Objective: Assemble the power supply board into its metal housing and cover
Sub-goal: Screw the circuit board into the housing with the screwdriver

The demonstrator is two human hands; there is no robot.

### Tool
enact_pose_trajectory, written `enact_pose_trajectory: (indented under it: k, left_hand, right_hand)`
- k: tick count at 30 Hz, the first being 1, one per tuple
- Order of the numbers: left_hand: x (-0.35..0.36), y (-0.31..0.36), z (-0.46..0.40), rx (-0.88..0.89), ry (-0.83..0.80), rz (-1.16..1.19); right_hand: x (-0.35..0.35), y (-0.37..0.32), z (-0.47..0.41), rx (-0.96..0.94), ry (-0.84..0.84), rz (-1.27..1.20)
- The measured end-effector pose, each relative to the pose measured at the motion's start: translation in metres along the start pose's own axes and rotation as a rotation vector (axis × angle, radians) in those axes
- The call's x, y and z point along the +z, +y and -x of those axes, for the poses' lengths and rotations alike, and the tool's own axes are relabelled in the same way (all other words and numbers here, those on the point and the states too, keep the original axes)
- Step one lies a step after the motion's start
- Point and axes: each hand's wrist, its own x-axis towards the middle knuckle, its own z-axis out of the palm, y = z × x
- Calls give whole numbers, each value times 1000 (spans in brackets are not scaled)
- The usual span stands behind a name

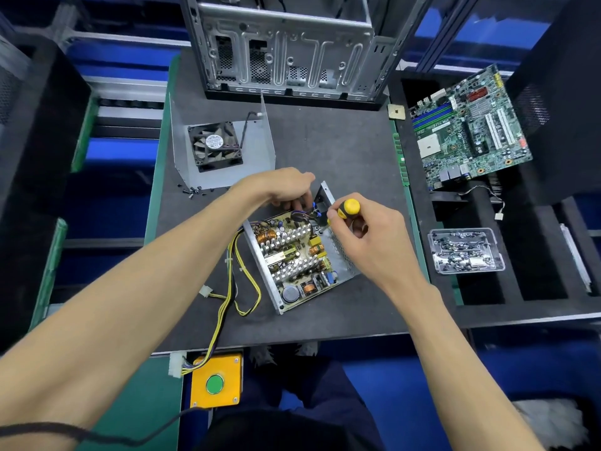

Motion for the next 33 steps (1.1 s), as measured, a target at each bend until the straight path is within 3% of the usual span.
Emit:
enact_pose_trajectory:
  k: [9, 16, 33]
  left_hand:
    - [0, 1, -6, 11, 44, -127]
    - [2, -1, -4, -48, 7, 113]
    - [5, -12, -7, -106, 21, 267]
  right_hand:
    - [-1, -1, 1, 22, 7, -7]
    - [-1, 1, 3, 39, 11, -29]
    - [2, 8, 8, -7, 47, -54]
